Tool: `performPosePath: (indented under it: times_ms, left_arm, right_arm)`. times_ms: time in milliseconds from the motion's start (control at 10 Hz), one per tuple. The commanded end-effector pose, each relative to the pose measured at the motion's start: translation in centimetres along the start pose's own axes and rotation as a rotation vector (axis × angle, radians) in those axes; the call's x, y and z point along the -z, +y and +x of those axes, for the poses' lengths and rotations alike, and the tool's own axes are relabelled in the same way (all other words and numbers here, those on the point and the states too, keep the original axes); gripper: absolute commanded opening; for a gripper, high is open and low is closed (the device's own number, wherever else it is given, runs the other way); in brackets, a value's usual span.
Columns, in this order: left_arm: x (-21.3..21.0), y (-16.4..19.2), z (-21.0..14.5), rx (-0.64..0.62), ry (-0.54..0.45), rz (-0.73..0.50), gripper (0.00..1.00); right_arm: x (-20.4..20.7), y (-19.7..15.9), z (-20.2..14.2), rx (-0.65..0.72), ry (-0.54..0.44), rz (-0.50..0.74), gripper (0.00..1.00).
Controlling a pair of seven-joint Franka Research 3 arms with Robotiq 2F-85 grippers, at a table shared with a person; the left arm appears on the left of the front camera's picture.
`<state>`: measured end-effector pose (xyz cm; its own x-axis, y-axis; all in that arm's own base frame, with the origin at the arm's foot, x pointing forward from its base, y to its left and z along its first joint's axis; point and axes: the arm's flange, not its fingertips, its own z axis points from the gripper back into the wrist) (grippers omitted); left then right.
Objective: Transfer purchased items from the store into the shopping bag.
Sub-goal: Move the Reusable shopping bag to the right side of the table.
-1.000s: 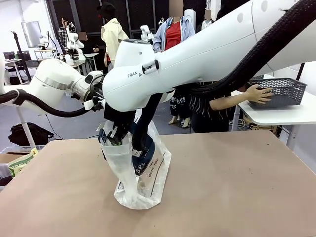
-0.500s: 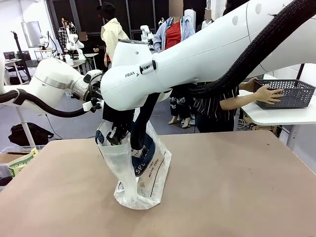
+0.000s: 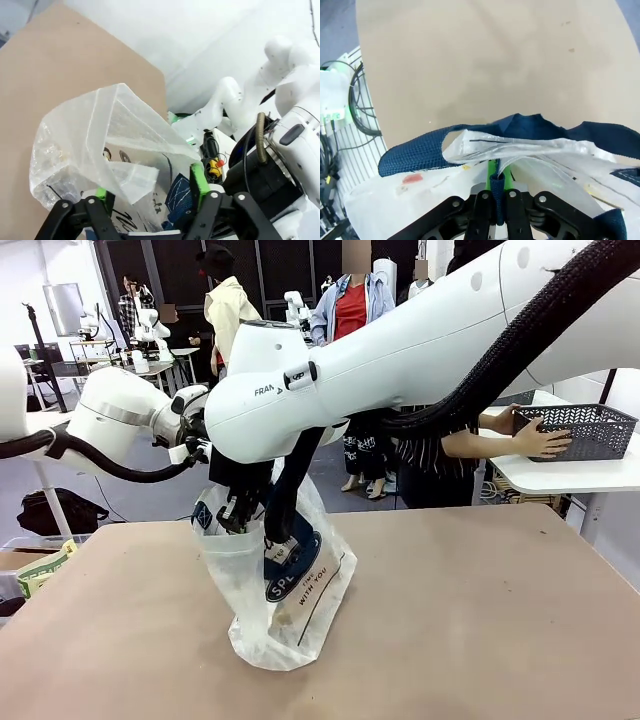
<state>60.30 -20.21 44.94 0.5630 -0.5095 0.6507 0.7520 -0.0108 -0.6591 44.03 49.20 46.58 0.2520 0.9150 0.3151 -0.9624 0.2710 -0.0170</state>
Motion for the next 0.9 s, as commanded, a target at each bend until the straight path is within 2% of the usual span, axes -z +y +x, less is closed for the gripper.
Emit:
performPosePath:
  times_ms: [0,300,500,800]
  left_arm:
    - [-0.7,0.2,0.6,0.075,-0.049,-0.121,0.93]
    - [-1.0,-0.1,0.2,0.058,-0.081,-0.104,0.93]
    - [-0.8,0.2,0.6,0.050,-0.041,-0.102,0.93]
    - [-0.2,-0.3,1.7,0.013,0.021,-0.018,0.93]
  right_arm:
    - [0.4,-0.2,0.3,0.020,0.001,0.005,0.00]
    - [0.2,-0.2,-0.2,0.031,0.001,0.005,0.00]
    - [0.3,-0.5,0.0,0.038,0.004,0.000,0.00]
    - [0.6,-0.3,0.2,0.043,0.015,-0.013,0.00]
